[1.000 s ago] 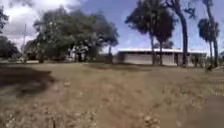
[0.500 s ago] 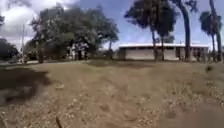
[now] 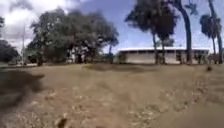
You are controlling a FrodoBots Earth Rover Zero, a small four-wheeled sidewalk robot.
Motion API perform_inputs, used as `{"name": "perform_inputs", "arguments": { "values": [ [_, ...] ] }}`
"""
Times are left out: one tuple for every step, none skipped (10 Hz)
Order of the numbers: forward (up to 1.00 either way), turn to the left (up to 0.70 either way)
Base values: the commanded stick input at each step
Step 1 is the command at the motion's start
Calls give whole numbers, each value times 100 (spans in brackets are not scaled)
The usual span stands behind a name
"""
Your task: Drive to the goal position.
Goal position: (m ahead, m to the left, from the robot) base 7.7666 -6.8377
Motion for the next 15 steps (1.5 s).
{"name": "perform_inputs", "arguments": {
  "values": [
    [70,-2],
    [70,-35],
    [70,-35],
    [70,-35],
    [70,-35],
    [70,-35],
    [70,-35],
    [70,-35],
    [70,-35],
    [70,-35],
    [70,-35],
    [70,-35],
    [70,-35],
    [70,-35],
    [70,-35]
  ]
}}
